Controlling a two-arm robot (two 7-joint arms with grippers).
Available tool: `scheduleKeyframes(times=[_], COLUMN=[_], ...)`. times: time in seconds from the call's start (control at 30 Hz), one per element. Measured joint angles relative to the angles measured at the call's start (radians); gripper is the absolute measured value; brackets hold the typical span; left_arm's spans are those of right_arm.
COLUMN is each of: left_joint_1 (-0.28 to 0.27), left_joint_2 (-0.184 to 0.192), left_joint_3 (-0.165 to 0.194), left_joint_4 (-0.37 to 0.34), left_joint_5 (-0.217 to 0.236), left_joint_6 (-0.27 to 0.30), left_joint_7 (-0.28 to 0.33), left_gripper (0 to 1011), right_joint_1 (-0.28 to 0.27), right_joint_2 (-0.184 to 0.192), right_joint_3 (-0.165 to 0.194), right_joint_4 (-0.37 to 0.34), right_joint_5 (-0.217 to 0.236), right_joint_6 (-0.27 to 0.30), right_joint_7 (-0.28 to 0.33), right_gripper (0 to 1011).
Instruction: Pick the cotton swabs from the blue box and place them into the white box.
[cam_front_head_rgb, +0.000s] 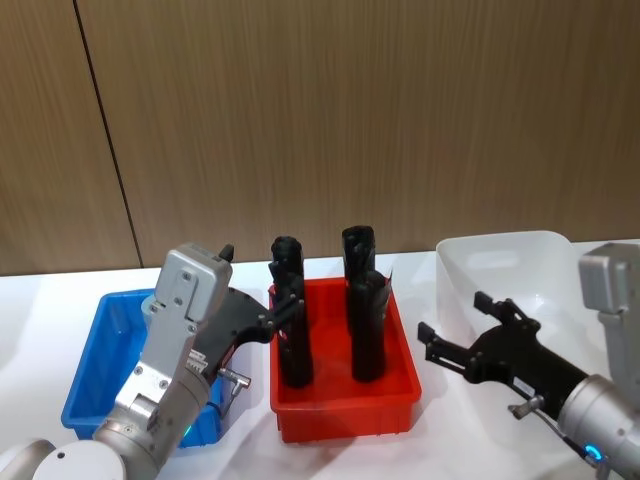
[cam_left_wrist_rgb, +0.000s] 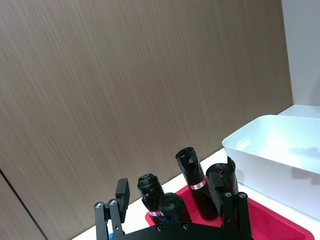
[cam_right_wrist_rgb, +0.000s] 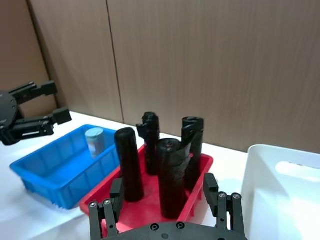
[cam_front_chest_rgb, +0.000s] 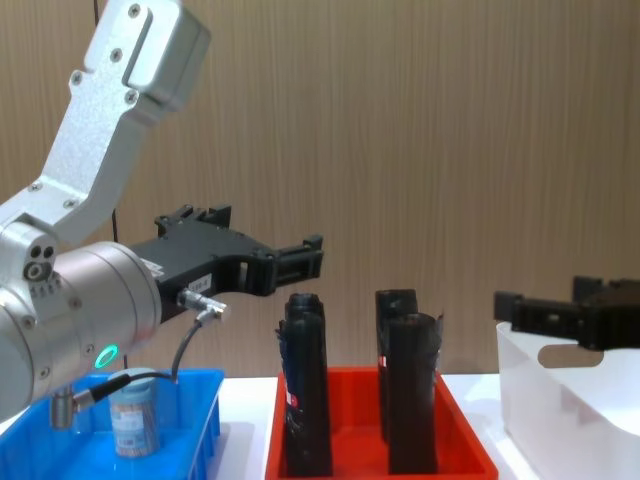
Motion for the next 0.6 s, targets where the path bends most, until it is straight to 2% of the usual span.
scheduleKeyframes(times=[0.27,0.6], left_joint_1=[0.0,0.0], left_joint_2=[0.0,0.0], left_joint_3=[0.0,0.0], left_joint_4=[0.0,0.0], left_joint_5=[0.0,0.0], left_joint_6=[0.0,0.0], left_joint_7=[0.0,0.0], left_gripper=[1004,1004], right_joint_1=[0.051,0.116], right_joint_2=[-0.019,-0.053], right_joint_3=[-0.014,-0.033], right_joint_4=[0.06,0.146], right_joint_5=[-0.026,-0.063], right_joint_6=[0.036,0.048], right_joint_7=[0.063,0.11], right_gripper=[1001,1002])
